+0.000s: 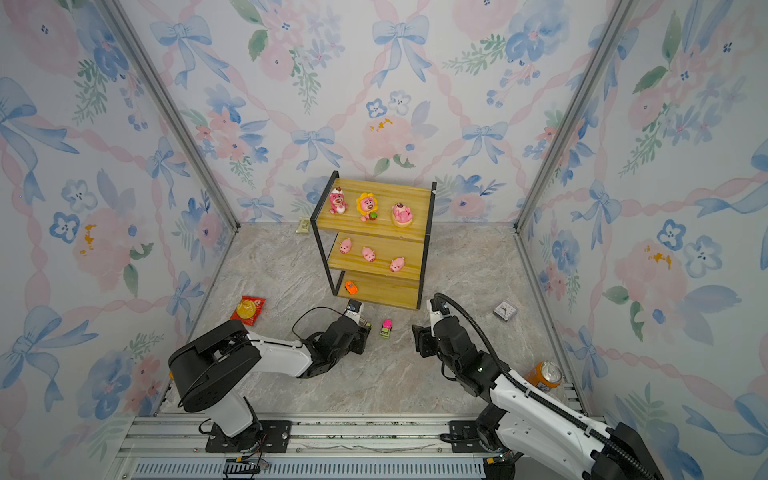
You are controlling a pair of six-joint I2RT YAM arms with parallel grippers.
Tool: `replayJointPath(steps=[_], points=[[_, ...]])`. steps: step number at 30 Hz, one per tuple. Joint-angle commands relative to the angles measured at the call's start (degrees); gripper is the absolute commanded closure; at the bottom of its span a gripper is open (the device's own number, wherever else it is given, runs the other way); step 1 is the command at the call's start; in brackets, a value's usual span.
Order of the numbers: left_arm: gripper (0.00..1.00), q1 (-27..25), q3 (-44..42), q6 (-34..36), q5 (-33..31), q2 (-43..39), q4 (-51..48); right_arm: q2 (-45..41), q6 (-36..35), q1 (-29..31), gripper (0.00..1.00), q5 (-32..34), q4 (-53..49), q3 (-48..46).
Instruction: Place and organize the plastic toys onto the shelf
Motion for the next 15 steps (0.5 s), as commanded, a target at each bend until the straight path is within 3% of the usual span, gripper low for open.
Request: replayJointPath(steps=[1,7,15], points=[[0.48,0.81,-1.67,2.39,0.70,-2.86,-1.37,0.75,0.38,-0.39,0.36,-1.50,-0.29,-1.23],[0.44,0.88,-2.93,1.97,1.68,-4.89,-1.82,2.86,2.73,-0.80,0.36,0.23,1.20,-1.60],[0.44,-0.31,-1.05,0.77,2.17,-4.28,-1.70,13.76,2.55,-2.15,0.47,-8.89,4.30,2.10]])
